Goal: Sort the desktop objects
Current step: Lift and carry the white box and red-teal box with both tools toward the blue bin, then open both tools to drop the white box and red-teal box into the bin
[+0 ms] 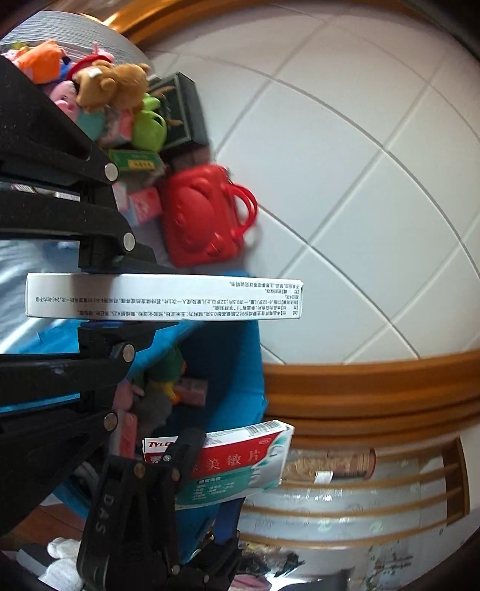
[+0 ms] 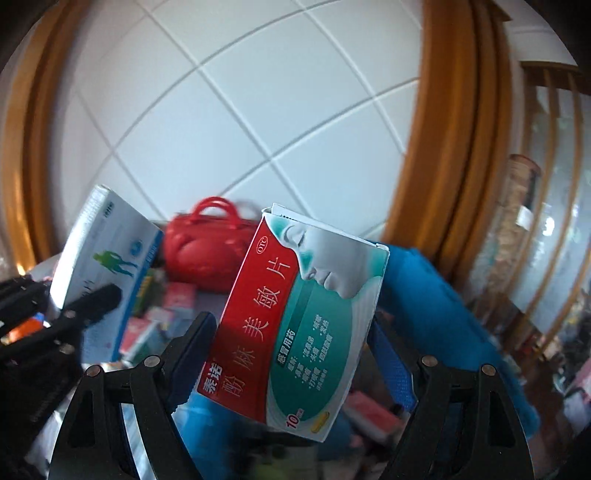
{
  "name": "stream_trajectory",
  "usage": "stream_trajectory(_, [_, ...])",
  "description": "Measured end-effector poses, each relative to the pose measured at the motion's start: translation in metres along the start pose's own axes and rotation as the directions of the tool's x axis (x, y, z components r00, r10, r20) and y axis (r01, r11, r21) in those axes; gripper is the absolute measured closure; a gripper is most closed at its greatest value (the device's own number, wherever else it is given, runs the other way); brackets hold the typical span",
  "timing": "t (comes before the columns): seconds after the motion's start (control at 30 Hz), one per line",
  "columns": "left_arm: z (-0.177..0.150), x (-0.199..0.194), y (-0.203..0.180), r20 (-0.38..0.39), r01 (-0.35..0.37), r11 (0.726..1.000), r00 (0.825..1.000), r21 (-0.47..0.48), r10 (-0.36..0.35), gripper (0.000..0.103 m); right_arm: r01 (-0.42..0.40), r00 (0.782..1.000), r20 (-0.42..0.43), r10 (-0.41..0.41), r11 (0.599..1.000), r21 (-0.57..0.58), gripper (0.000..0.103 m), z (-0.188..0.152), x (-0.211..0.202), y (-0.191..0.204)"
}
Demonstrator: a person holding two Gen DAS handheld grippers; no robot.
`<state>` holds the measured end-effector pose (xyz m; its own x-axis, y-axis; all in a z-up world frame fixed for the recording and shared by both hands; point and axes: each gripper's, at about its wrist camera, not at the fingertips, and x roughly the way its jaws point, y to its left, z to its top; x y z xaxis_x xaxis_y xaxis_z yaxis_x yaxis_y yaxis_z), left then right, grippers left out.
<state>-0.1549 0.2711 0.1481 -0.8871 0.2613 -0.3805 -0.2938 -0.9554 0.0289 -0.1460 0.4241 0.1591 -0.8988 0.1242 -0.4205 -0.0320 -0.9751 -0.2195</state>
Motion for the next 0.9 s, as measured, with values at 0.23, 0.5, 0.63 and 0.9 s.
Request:
stream_trajectory(0.23, [0.017, 0.018, -0.074, -0.020, 0.061, 0.997, 0.998, 0.054, -0.060, 0.087, 0.139, 0.988, -0.074, -0.138, 0.990, 0.017, 0.019, -0.029, 0.023, -0.084])
stream_trajectory(0.5, [0.017, 0.058, -0.143, -0.128, 0.105, 0.990, 0.988, 0.099, -0.092, 0.087, 0.174, 0.973, -0.155, -0.169, 0.985, 0.019, 0.019, -0.067, 0.055, -0.143])
stream_trajectory(0.63, [0.012, 0.073, -0.162, -0.174, 0.111, 0.988, 0.981, 0.111, -0.090, 0.087, 0.160, 0.971, -0.184, -0.153, 0.987, 0.023, 0.019, -0.077, 0.064, -0.158])
stream_trajectory(0.9, [0.009, 0.090, -0.170, -0.221, 0.092, 0.990, 0.973, 0.111, -0.066, 0.087, 0.108, 0.973, -0.209, -0.097, 0.993, 0.043, 0.019, -0.094, 0.078, -0.174])
